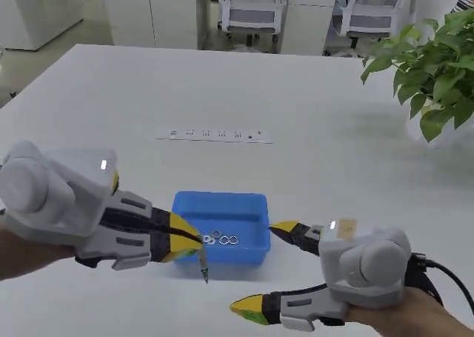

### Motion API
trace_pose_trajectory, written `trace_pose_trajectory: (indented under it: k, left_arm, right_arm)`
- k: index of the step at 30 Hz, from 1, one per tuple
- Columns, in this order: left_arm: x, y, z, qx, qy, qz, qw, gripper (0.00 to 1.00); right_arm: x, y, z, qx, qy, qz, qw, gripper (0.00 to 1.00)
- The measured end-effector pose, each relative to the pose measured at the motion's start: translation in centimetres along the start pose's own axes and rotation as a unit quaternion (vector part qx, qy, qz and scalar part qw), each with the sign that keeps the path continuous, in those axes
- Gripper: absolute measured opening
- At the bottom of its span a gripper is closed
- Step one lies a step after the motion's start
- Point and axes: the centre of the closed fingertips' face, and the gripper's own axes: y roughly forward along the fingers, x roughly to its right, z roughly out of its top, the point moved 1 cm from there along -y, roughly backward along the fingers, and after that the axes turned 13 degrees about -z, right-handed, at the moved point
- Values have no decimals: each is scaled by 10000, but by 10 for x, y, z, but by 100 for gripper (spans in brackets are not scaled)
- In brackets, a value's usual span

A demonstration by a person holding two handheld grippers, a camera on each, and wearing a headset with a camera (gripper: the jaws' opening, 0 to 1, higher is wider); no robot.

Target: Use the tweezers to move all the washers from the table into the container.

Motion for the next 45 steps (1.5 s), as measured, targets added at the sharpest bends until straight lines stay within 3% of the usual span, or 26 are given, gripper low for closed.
trace_pose_trajectory:
  k: [12,17,28,33,39,45]
  left_arm:
    - [10,11,1,88,14,-137,9999,5]
    - [12,13,3,173,23,-167,9997,5]
    - [16,13,8,437,-41,-219,9988,5]
    - [17,12,5,496,-102,-238,9984,5]
    - [16,13,-5,330,-130,-283,9990,5]
    - [15,17,-25,-50,-156,-323,9993,5]
  right_arm:
    - [-23,5,1,84,-460,438,9979,45]
    - [-31,9,-1,99,-804,650,9946,35]
    - [-42,19,-3,105,-1206,950,9881,21]
    - [-42,19,-3,129,-1232,984,9874,13]
    - [-41,18,-11,24,-1322,1035,9858,11]
    - [-35,18,-22,-153,-1480,1084,9829,11]
